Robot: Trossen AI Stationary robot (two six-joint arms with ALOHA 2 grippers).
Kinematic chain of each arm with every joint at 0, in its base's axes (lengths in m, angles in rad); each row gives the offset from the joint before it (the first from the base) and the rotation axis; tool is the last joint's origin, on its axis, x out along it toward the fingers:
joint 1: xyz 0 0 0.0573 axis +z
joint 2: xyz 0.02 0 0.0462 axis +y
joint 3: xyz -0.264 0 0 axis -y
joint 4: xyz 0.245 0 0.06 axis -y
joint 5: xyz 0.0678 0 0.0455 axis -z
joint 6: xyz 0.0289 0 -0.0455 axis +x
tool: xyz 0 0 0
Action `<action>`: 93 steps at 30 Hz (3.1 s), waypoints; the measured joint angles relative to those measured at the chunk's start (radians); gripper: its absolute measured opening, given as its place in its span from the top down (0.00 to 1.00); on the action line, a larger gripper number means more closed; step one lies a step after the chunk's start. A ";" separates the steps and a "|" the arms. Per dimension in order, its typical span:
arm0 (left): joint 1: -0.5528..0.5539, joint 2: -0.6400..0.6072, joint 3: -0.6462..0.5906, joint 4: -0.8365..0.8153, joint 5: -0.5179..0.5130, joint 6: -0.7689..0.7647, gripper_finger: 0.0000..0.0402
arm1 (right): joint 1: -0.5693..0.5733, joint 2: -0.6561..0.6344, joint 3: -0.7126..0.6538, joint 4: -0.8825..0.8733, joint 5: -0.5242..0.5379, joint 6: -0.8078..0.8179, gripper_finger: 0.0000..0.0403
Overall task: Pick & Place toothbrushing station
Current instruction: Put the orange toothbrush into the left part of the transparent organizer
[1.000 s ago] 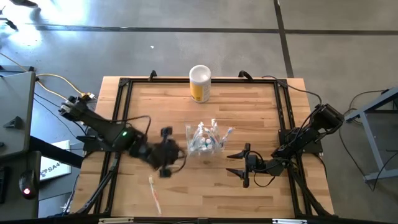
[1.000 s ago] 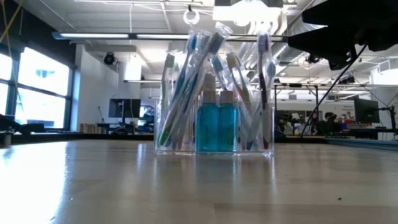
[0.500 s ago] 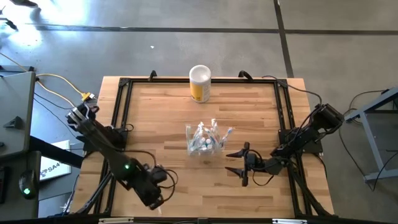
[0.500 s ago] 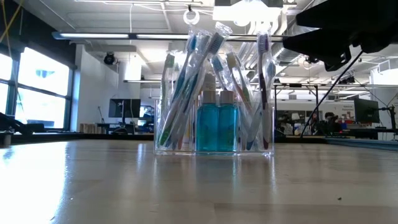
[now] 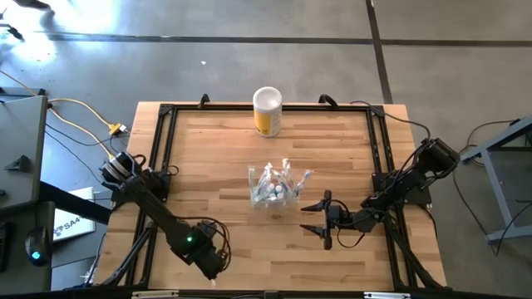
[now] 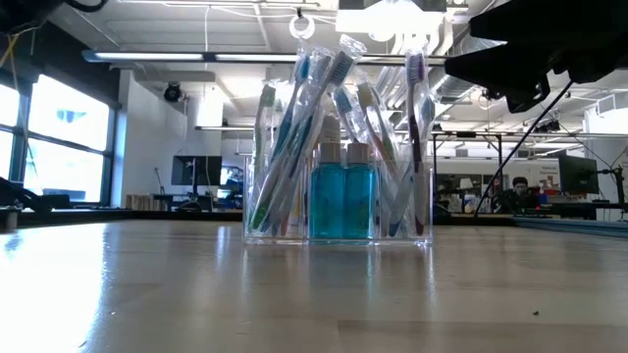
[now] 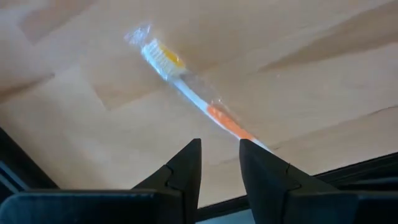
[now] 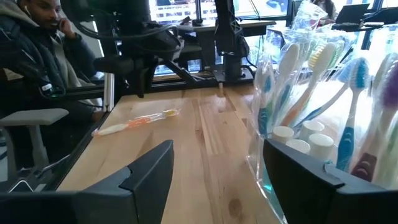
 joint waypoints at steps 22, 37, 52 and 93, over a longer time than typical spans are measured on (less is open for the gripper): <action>-0.077 0.017 -0.036 0.052 -0.146 -0.411 0.74 | 0.003 0.000 0.000 0.010 -0.099 0.000 0.40; -0.077 0.017 -0.257 0.331 -0.073 -0.449 0.74 | 0.003 0.000 0.000 0.009 -0.098 0.000 0.40; -0.078 0.012 -0.331 0.384 -0.040 -0.348 0.95 | 0.003 0.000 0.000 0.007 -0.098 0.020 0.40; 0.023 -0.181 0.055 0.229 -1.472 0.996 1.00 | 0.026 0.000 0.000 -0.021 -0.104 0.083 0.40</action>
